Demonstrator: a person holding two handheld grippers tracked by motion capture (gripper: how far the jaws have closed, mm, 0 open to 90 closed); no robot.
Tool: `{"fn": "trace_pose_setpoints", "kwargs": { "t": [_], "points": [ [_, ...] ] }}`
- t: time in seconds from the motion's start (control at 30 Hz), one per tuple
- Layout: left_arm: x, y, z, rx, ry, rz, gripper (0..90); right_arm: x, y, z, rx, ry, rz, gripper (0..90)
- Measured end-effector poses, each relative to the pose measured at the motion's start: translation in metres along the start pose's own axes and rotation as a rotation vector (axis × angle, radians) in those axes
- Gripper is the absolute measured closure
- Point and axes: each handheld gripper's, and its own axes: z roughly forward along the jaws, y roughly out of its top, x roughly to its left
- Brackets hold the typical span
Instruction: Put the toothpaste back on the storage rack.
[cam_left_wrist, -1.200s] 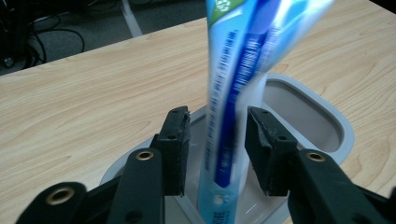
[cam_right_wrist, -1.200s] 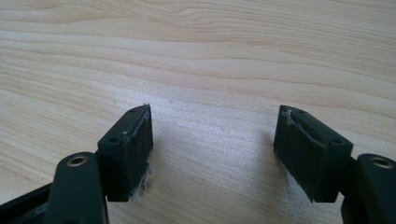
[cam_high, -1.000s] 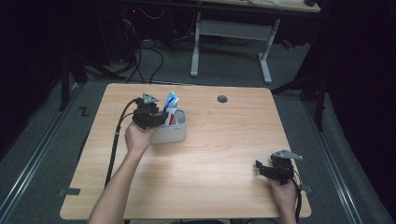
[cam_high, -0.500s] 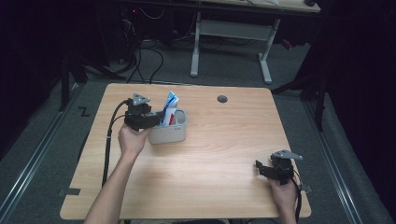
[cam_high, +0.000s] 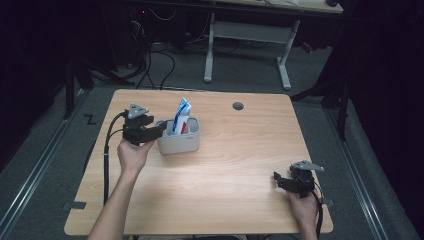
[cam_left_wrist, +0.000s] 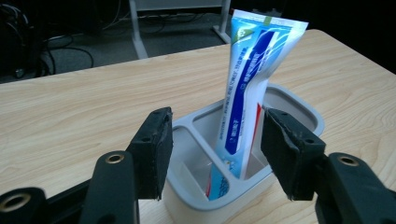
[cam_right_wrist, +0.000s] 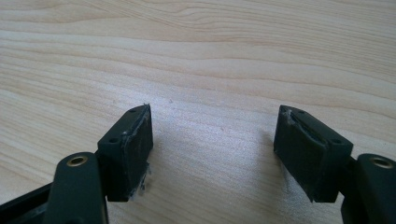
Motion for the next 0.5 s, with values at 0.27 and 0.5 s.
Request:
{"fn": "trace_pose_setpoints", "kwargs": {
  "t": [0.27,0.5],
  "points": [
    [0.007,-0.007,-0.010,-0.020,0.006,-0.025,44.3,0.000,0.000,0.000,0.000,0.000,-0.002,28.1],
    [0.011,-0.014,-0.018,-0.028,0.017,-0.037,44.3,0.001,0.000,0.000,0.000,0.000,-0.003,28.2]
  ]
}}
